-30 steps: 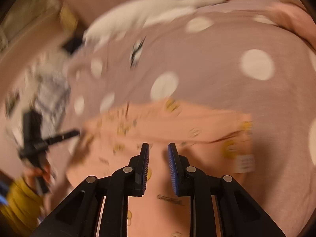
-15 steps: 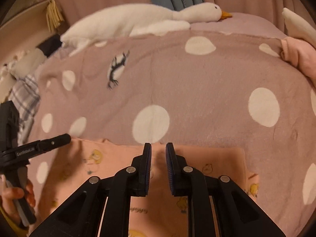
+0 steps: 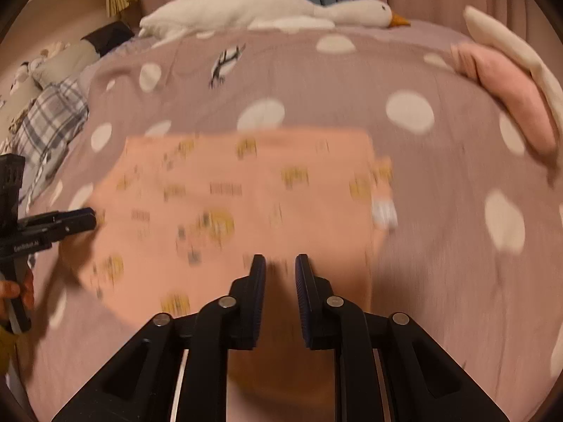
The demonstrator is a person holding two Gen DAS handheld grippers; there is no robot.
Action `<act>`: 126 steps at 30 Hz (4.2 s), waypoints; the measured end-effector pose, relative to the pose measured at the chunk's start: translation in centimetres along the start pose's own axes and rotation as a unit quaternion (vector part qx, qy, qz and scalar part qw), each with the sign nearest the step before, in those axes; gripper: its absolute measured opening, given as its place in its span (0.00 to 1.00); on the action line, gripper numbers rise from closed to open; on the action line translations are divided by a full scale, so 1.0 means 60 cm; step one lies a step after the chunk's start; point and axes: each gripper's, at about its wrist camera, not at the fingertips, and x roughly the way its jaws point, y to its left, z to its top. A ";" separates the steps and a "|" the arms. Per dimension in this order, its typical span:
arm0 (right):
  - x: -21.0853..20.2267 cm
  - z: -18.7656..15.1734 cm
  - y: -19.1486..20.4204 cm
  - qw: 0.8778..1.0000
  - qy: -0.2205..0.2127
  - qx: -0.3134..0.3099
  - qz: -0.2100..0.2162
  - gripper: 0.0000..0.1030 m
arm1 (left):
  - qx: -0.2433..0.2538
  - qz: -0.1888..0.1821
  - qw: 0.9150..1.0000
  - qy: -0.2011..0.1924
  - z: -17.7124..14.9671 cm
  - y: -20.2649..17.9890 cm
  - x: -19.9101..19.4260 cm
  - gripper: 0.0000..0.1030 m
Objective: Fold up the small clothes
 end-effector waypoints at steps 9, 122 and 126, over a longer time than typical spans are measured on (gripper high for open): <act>-0.038 -0.086 -0.032 0.999 -0.015 0.042 0.004 0.20 | -0.057 -0.023 0.998 -0.012 -0.067 0.019 -0.071 0.47; 0.160 0.142 0.170 0.991 0.024 0.090 0.094 0.29 | -0.192 -0.093 0.976 0.044 0.039 0.076 0.031 0.16; 0.202 0.150 0.194 0.995 0.056 0.056 0.053 0.27 | -0.190 -0.088 0.977 0.045 0.040 0.077 0.036 0.16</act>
